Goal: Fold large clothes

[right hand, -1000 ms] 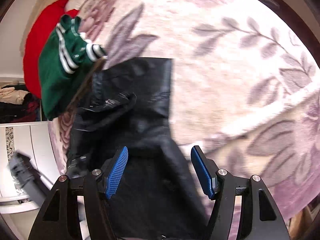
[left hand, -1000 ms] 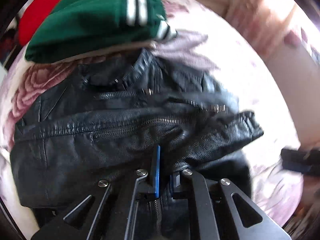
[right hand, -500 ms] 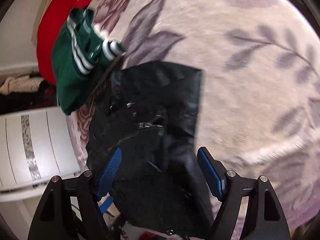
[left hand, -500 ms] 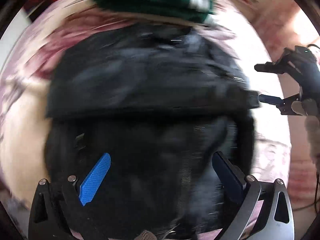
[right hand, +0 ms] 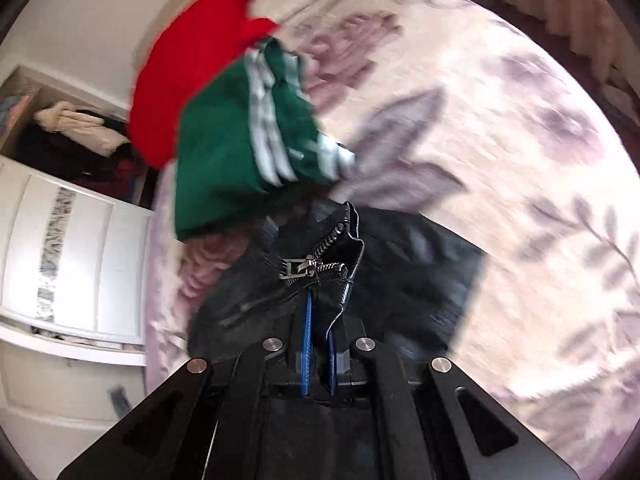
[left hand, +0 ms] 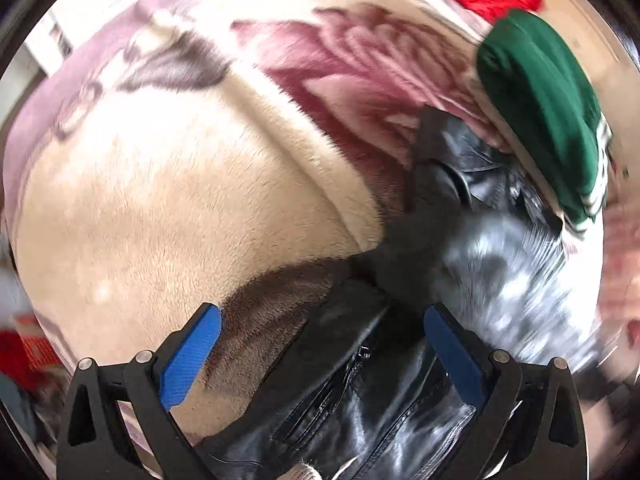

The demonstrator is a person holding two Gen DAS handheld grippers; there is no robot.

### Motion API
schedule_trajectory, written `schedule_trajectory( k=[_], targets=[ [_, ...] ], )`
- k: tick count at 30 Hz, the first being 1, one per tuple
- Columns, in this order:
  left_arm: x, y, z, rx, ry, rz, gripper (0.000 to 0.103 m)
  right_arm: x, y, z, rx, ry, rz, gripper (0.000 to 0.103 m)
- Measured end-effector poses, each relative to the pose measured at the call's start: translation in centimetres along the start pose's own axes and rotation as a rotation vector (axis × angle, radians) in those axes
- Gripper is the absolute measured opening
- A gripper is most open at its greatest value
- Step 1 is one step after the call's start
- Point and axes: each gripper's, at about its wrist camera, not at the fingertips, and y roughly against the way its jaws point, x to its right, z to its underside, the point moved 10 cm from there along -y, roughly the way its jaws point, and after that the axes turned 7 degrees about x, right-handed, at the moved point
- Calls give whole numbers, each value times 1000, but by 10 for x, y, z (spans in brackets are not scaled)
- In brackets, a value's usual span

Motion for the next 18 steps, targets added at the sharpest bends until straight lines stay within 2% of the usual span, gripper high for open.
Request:
schedule_trajectory(
  k=[2, 4, 5, 6, 7, 8, 10, 11, 12, 14, 16, 17, 18],
  targets=[
    [-4, -5, 5, -25, 32, 13, 103, 30, -28, 41, -204, 0, 65, 8],
    [-5, -8, 9, -41, 37, 19, 103, 59, -47, 85, -400, -28, 139, 25],
    [-5, -9, 9, -43, 32, 23, 103, 67, -48, 96, -433, -32, 165, 38],
    [-3, -8, 6, -40, 26, 26, 103, 70, -46, 98, -432, -31, 177, 46],
    [-1, -8, -4, -33, 20, 32, 103, 69, -42, 96, -411, -36, 170, 50],
    [1, -8, -9, -28, 17, 39, 103, 67, -34, 88, -370, -58, 153, 56],
    [11, -10, -21, -24, 27, 62, 103, 57, -20, 65, -252, -129, 78, 59],
    [14, -8, -23, -23, 39, 68, 103, 52, -17, 55, -212, -150, 45, 66],
    [17, -5, -22, -26, 62, 85, 103, 49, -18, 47, -182, -164, 32, 77],
    [20, -1, -13, -43, 128, 125, 103, 48, -32, 43, -194, -182, 31, 79],
    [30, -8, 7, -108, 225, 200, 103, 43, -52, 53, -239, -217, 15, 78],
    [38, -14, 18, -147, 264, 249, 103, 40, -58, 58, -248, -215, 23, 70],
    [44, -20, 25, -170, 291, 272, 103, 39, -56, 59, -222, -184, 74, 40]
  ],
)
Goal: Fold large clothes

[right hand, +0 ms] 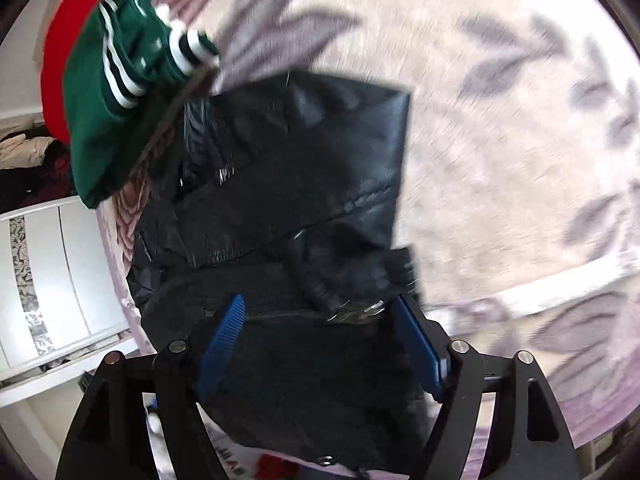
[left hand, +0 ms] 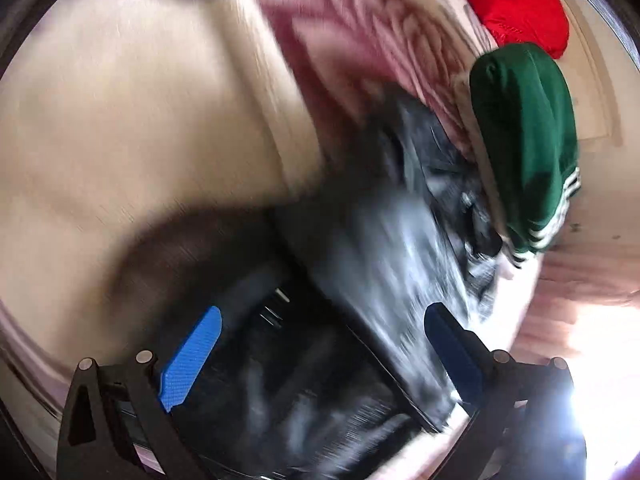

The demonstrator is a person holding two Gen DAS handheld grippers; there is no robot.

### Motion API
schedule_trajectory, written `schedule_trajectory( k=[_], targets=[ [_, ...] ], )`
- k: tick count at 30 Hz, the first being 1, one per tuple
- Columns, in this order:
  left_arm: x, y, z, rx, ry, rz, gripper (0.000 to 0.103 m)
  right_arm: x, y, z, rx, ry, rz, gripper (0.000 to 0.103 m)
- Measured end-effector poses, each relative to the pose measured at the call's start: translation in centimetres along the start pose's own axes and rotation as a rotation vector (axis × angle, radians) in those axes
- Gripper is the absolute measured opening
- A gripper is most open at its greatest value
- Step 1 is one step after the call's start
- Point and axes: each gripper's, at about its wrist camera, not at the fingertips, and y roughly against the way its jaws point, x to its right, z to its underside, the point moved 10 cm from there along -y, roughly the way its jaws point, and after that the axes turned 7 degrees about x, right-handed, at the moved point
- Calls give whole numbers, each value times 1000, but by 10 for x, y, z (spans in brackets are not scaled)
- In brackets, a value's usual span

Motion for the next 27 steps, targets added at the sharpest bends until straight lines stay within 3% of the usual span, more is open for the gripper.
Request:
schedule_trajectory(
  k=[1, 2, 3, 4, 5, 6, 7, 8, 9, 11, 13, 15, 16, 20, 21, 22, 23, 24, 27],
  targets=[
    [1, -5, 3, -3, 15, 12, 103, -2, 6, 5, 29, 31, 29, 21],
    [3, -13, 5, -1, 20, 15, 102, -8, 11, 11, 31, 32, 6, 10],
    [4, -17, 5, 1, 19, 16, 98, -13, 23, 19, 41, 34, -18, 0],
    [5, -22, 4, 5, 22, 24, 93, -16, 30, 29, 37, 53, -28, 0],
    [4, -25, 2, 10, 28, 18, 79, -16, 39, 42, 21, 77, -33, 0],
    [4, -28, 0, 12, 42, 26, 49, -17, 43, 60, -21, 92, -48, 0],
    [4, -30, -1, 12, 55, 53, 29, -17, 43, 75, -72, 97, -67, 0],
    [5, -31, -2, 13, 63, 77, 12, -18, 41, 95, -143, 106, -95, 0],
    [5, -29, -1, 27, 62, 85, 9, -14, 40, 106, -175, 106, -100, 0],
    [7, -18, 3, 62, 30, 97, 6, -1, 34, 116, -201, 59, -101, 3],
    [4, -5, 14, 88, 2, 105, 5, 1, 21, 114, -196, -42, -150, 19],
    [-8, 1, 25, 88, 18, 100, 5, 5, 7, 107, -167, -143, -205, 69],
    [-15, 2, 31, 87, 40, 98, 5, 8, 0, 105, -153, -187, -218, 72],
    [-32, 6, 36, 81, 67, 93, 5, 26, -31, 101, -114, -374, -225, 72],
    [-32, 8, 35, 82, 65, 93, 5, 30, -35, 100, -87, -419, -237, 67],
    [-31, 12, 33, 89, 60, 93, 5, 33, -35, 100, -54, -452, -239, 57],
    [-27, 15, 31, 82, 46, 103, 7, 39, -32, 103, -36, -456, -207, 20],
    [-24, 17, 31, 66, 19, 90, 10, 42, -31, 111, -42, -443, -189, 12],
    [-19, 27, 34, 26, -50, 40, 9, 46, -22, 139, -109, -313, -80, 13]
  ],
)
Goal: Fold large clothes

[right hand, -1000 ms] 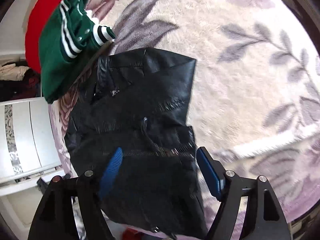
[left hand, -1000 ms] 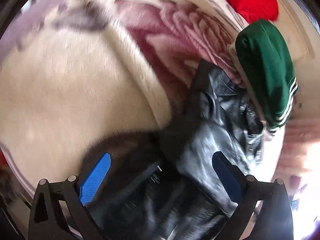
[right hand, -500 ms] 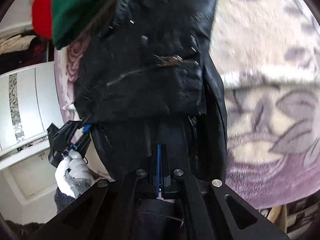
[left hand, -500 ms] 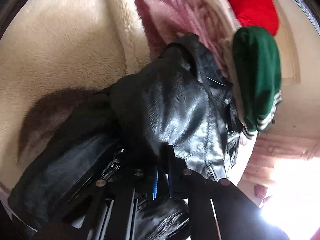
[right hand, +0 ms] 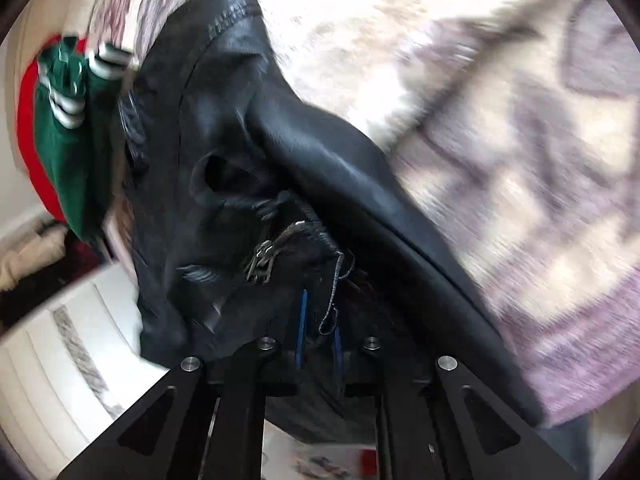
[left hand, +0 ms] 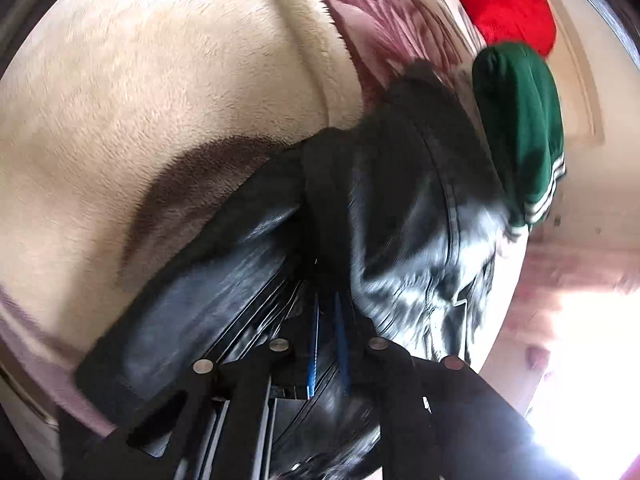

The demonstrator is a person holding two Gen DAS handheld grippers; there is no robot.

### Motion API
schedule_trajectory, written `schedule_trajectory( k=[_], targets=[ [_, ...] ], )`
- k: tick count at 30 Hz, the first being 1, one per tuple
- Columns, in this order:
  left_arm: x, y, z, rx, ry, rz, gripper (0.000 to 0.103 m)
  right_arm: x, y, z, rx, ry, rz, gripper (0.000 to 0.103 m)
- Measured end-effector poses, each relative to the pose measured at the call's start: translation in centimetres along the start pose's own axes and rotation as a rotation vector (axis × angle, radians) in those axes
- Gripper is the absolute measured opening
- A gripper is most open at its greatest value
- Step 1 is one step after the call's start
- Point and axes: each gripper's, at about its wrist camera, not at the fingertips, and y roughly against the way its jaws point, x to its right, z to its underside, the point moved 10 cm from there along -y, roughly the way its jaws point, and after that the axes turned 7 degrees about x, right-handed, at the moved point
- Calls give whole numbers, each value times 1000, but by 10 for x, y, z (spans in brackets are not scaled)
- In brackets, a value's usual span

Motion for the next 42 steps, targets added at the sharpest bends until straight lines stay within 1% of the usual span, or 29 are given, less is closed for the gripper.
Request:
schedule_trajectory(
  k=[1, 2, 3, 4, 5, 6, 8, 10, 11, 12, 13, 14, 15, 16, 17, 19, 21, 23, 26, 29, 30, 32, 35, 37, 38, 39, 40, 41, 42],
  targets=[
    [1, 9, 1, 4, -40, -17, 11, -2, 4, 7, -13, 55, 16, 13],
    [3, 16, -1, 10, -82, -40, 19, -4, 10, 12, -21, 97, 13, 21],
    [8, 23, -4, 26, -147, -71, 37, -4, 19, 13, -15, 136, 32, 38],
    [12, 27, -7, 44, -193, -89, 51, -5, 29, 8, 11, 158, 38, 45],
    [13, 30, -11, 68, -255, -118, 80, -7, 39, 1, 51, 180, 27, 55],
    [13, 32, -13, 87, -295, -145, 85, -13, 46, -5, 90, 211, 10, 58],
    [5, 31, -21, 135, -392, -239, 85, -20, 47, -25, 114, 247, 2, 59],
    [-6, 23, -27, 143, -442, -299, 85, -22, 26, -36, 79, 245, 13, 59],
    [-11, 20, -29, 147, -450, -316, 85, -29, 10, -41, 73, 254, 39, 61],
    [-12, 18, -32, 153, -455, -325, 85, -28, -7, -45, 57, 285, 98, 61],
    [-11, 16, -34, 156, -457, -333, 85, -25, -12, -49, 60, 300, 136, 61],
    [-14, 17, -36, 161, -456, -346, 85, -29, -18, -54, 82, 308, 151, 60],
    [-14, 18, -39, 167, -449, -348, 85, -31, -16, -55, 118, 317, 165, 52],
    [-12, 18, -41, 168, -444, -343, 85, -32, -11, -54, 146, 320, 175, 44],
    [-11, 22, -43, 167, -441, -347, 85, -35, -6, -51, 163, 318, 150, 36],
    [-5, 29, -44, 180, -445, -339, 85, -45, 14, -43, 198, 330, 116, 32],
    [5, 37, -49, 195, -453, -338, 85, -61, 44, -34, 228, 362, 69, 25],
    [15, 46, -52, 207, -459, -319, 85, -80, 72, -26, 249, 413, 34, 24],
    [37, 53, -66, 232, -452, -293, 85, -126, 119, -20, 297, 502, -43, 23],
    [53, 44, -82, 243, -456, -290, 85, -162, 154, -36, 343, 577, -71, 23],
    [59, 36, -88, 241, -467, -291, 85, -168, 159, -49, 352, 578, -61, 23],
    [67, 15, -104, 241, -498, -321, 85, -178, 149, -73, 372, 576, -24, 23],
    [71, -28, -126, 216, -531, -372, 85, -159, 126, -136, 364, 512, 47, 23],
    [64, -64, -137, 165, -560, -429, 85, -139, 83, -167, 273, 489, 113, 25],
    [60, -75, -140, 148, -571, -452, 85, -123, 66, -179, 238, 471, 174, 32],
    [56, -88, -143, 121, -586, -468, 87, -112, 58, -182, 212, 456, 223, 35],
    [53, -94, -146, 105, -591, -474, 87, -102, 49, -188, 190, 439, 265, 35],
    [53, -96, -150, 98, -587, -460, 87, -94, 45, -189, 178, 415, 289, 36],
    [53, -94, -153, 94, -578, -450, 87, -89, 48, -185, 179, 392, 272, 39]
  ],
)
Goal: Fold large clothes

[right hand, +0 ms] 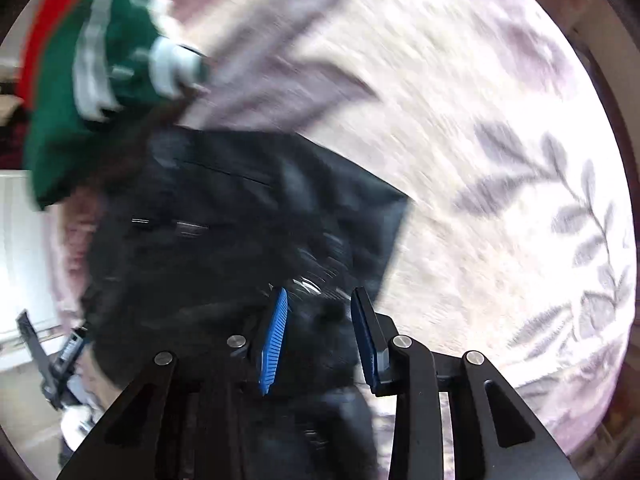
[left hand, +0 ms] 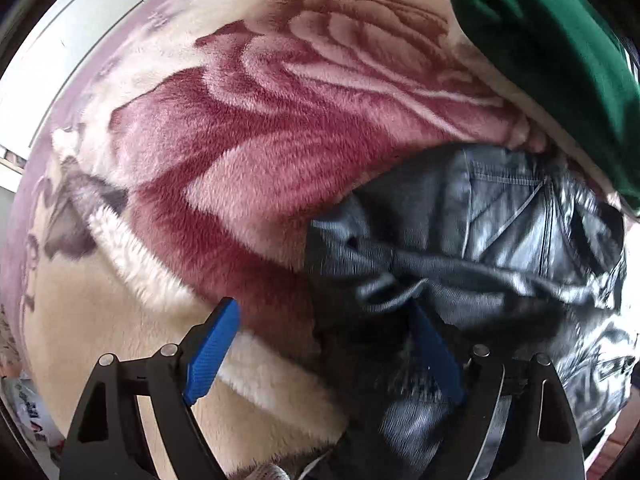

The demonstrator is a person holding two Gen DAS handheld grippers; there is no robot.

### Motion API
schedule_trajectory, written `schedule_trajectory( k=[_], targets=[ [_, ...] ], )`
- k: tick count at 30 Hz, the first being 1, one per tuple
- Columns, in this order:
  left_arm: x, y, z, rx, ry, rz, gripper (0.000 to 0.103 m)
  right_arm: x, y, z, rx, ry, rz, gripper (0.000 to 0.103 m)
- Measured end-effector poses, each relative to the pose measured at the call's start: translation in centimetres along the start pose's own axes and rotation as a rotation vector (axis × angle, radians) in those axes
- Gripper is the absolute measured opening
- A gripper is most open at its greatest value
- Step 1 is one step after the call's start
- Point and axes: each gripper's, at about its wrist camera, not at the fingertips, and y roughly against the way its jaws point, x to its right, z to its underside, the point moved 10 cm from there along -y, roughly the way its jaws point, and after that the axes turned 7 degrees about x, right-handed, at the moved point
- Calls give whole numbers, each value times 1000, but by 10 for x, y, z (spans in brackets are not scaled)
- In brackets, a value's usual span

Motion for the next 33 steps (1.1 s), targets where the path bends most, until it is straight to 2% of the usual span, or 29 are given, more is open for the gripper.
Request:
schedule_trajectory(
  k=[2, 5, 6, 7, 10, 11, 12, 15, 16, 18, 19, 20, 21, 22, 23, 25, 27, 30, 32, 33],
  targets=[
    [-6, 12, -4, 4, 36, 32, 87, -2, 9, 3, 27, -31, -57, 51],
    [-19, 42, -3, 44, 92, 61, 87, -6, 19, 7, 64, -46, -146, 54],
    [-24, 51, 0, 60, 123, 79, 87, -6, 19, 10, 63, -56, -167, 62],
    [-27, 55, 2, 69, 143, 87, 87, -5, 15, 11, 58, -67, -181, 65],
    [-29, 51, 13, 44, 185, 132, 85, -11, -8, 18, -1, -106, -226, 65],
    [-28, 46, 14, 27, 192, 140, 84, -13, -12, 20, -7, -115, -239, 51],
    [-26, 41, 15, 14, 206, 161, 84, -13, -13, 19, 20, -100, -210, 28],
    [-16, 24, 15, -36, 264, 255, 84, -5, -9, 13, 94, -114, -138, 22],
    [-13, 21, 11, -37, 267, 264, 83, 2, -12, 13, 97, -113, -91, 21],
    [-10, 18, 6, -18, 253, 273, 83, 9, -24, 19, 59, -117, -61, 22],
    [-7, 17, 3, -8, 240, 287, 80, 8, -27, 21, 49, -107, -55, 23],
    [-3, 17, -1, 5, 237, 313, 51, 6, -28, 22, 40, -85, -46, 27],
    [4, 15, -4, 13, 237, 360, 16, 2, -28, 21, 21, -67, -47, 32],
    [7, 12, -8, 11, 230, 361, 16, 1, -25, 22, 3, -62, -55, 34],
    [8, 9, -12, 19, 221, 370, 12, -2, -22, 23, -11, -65, -75, 35],
    [9, 3, -23, 20, 220, 404, 12, -2, -15, 22, -6, -75, -75, 35],
    [-6, -4, -32, -19, 309, 423, 13, 2, -11, 24, -11, -63, -44, 35],
    [-25, 3, -36, -75, 435, 504, 15, 0, -6, 27, -11, -56, -23, 35],
    [-32, 24, -36, -43, 411, 502, 15, -2, 14, 28, 21, -66, -41, 35],
    [-31, 44, -32, -13, 352, 472, 16, -5, 20, 28, 39, -69, -53, 35]
  ],
)
